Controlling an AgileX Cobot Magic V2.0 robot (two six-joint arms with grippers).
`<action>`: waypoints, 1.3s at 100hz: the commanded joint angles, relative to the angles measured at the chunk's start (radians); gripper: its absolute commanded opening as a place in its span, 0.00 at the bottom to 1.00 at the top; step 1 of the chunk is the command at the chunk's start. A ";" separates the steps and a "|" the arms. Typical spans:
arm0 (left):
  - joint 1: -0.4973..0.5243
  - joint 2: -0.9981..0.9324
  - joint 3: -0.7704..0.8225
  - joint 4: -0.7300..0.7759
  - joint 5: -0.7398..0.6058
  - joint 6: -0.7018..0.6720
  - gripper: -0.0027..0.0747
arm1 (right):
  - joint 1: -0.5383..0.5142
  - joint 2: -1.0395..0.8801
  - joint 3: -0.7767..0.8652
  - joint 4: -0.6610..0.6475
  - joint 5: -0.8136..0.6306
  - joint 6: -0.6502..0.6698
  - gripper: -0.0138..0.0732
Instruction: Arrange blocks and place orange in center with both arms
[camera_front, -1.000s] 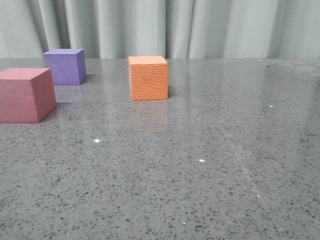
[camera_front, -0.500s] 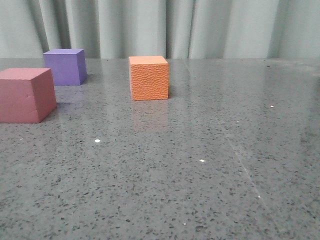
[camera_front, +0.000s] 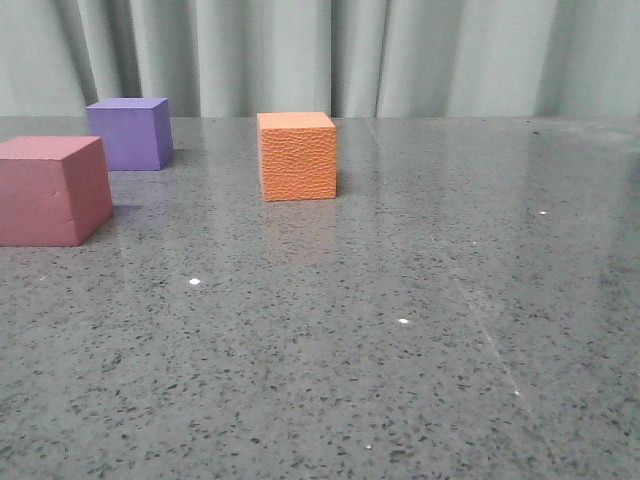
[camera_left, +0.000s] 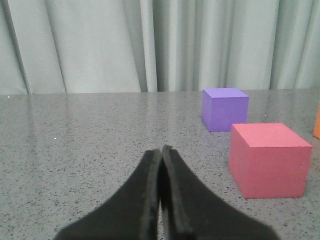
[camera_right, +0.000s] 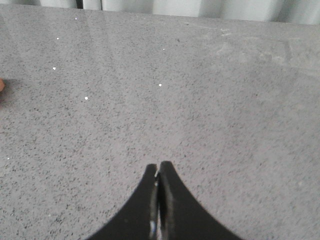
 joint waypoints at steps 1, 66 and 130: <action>-0.007 0.011 0.054 -0.007 -0.084 -0.002 0.01 | -0.043 -0.067 0.054 0.021 -0.154 -0.012 0.08; -0.007 0.011 0.054 -0.007 -0.084 -0.002 0.01 | -0.165 -0.522 0.515 0.263 -0.398 -0.183 0.08; -0.007 0.011 0.054 -0.007 -0.084 -0.002 0.01 | -0.165 -0.522 0.545 0.263 -0.486 -0.254 0.08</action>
